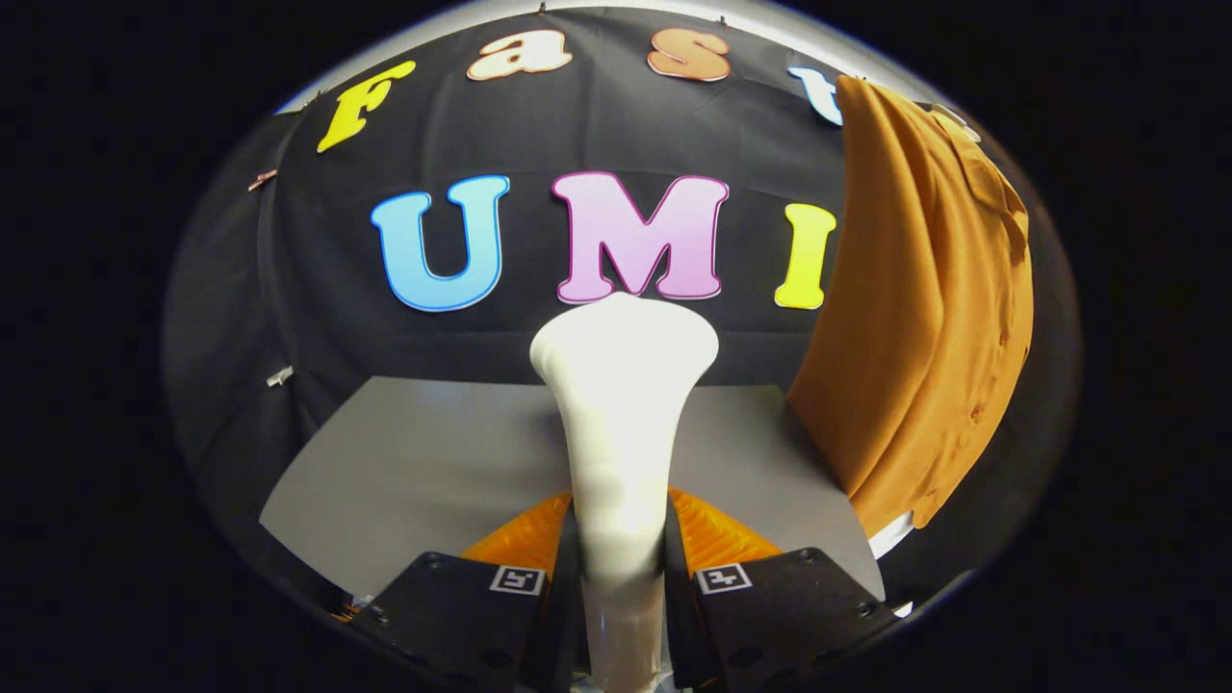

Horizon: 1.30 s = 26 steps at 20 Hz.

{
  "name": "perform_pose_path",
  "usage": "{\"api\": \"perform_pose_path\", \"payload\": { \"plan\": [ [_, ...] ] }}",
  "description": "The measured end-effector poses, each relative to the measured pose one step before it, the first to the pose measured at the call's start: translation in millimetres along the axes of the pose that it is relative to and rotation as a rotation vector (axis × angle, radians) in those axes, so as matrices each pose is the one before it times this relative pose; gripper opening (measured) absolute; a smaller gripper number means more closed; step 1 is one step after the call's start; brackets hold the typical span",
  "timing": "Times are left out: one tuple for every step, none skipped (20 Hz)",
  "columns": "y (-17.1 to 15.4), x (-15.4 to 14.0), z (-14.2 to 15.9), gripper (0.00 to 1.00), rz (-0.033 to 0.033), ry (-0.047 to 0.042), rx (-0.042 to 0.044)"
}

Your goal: Iron the clothes twice with a garment steamer, once on the left side and once on the right side.

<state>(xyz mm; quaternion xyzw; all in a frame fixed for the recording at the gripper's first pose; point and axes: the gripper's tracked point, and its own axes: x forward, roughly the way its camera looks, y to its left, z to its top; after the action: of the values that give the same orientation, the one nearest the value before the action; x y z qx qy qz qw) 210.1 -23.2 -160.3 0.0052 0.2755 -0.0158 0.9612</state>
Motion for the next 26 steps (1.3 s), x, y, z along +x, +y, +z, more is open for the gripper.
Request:
{"api": "perform_pose_path", "payload": {
  "plan": [
    [-0.74, -7.82, 2.86, 0.42, -0.00168, -0.01658, 0.00335],
    [-1.42, -7.78, 3.55, 0.42, -0.00141, -0.01688, 0.00670],
    [-0.83, -7.59, 1.49, 0.42, -0.00169, -0.01380, 0.00701],
    [-0.40, -8.38, 2.80, 0.42, -0.00163, -0.01345, 0.00668],
    [0.53, -7.22, 0.66, 0.42, -0.00007, -0.00665, 0.00534],
    [0.82, -9.21, -2.63, 0.42, 0.00208, -0.00174, 0.00239],
    [0.76, -7.59, -1.80, 0.42, 0.00160, -0.00196, -0.00044],
    [2.03, -9.06, -0.48, 0.42, 0.00408, -0.00827, 0.00114],
    [2.03, -8.81, 1.96, 0.42, 0.00210, -0.01273, -0.00122],
    [2.27, -9.95, 2.61, 0.42, -0.00116, -0.01621, -0.00162],
    [1.93, -9.61, 2.77, 0.42, -0.00273, -0.01807, -0.00044],
    [2.54, -11.19, 2.83, 0.42, -0.00165, -0.01874, -0.00161],
    [2.89, -11.15, 1.72, 0.42, -0.00137, -0.01739, -0.00212],
    [2.77, -12.04, 1.06, 0.42, -0.00295, -0.01581, -0.00277],
    [0.92, -13.91, -1.38, 0.42, -0.00702, -0.01303, -0.00470],
    [0.38, -12.17, -0.42, 0.42, -0.00824, -0.01257, 0.00089],
    [0.55, -12.58, -0.60, 0.42, -0.00926, -0.00784, 0.00628],
    [-0.07, -9.79, -2.11, 0.42, -0.00735, -0.00209, 0.00622],
    [-0.75, -12.44, -1.58, 0.42, -0.00782, -0.00387, 0.00730],
    [-2.87, -11.87, -0.23, 0.42, -0.01316, -0.00787, 0.00637],
    [-5.56, -9.08, 0.54, 0.42, -0.01961, -0.00896, 0.00303],
    [-7.65, -8.24, -0.27, 0.42, -0.02205, -0.00811, 0.00337],
    [-7.67, -7.32, -0.35, 0.42, -0.01963, -0.00521, 0.00418],
    [-6.00, -5.53, 1.10, 0.42, -0.01607, -0.00549, 0.00806],
    [-7.30, -4.27, 1.64, 0.42, -0.01615, -0.00308, 0.00651],
    [-7.92, -3.03, 1.23, 0.42, -0.01465, -0.00274, 0.00669]
  ]
}}
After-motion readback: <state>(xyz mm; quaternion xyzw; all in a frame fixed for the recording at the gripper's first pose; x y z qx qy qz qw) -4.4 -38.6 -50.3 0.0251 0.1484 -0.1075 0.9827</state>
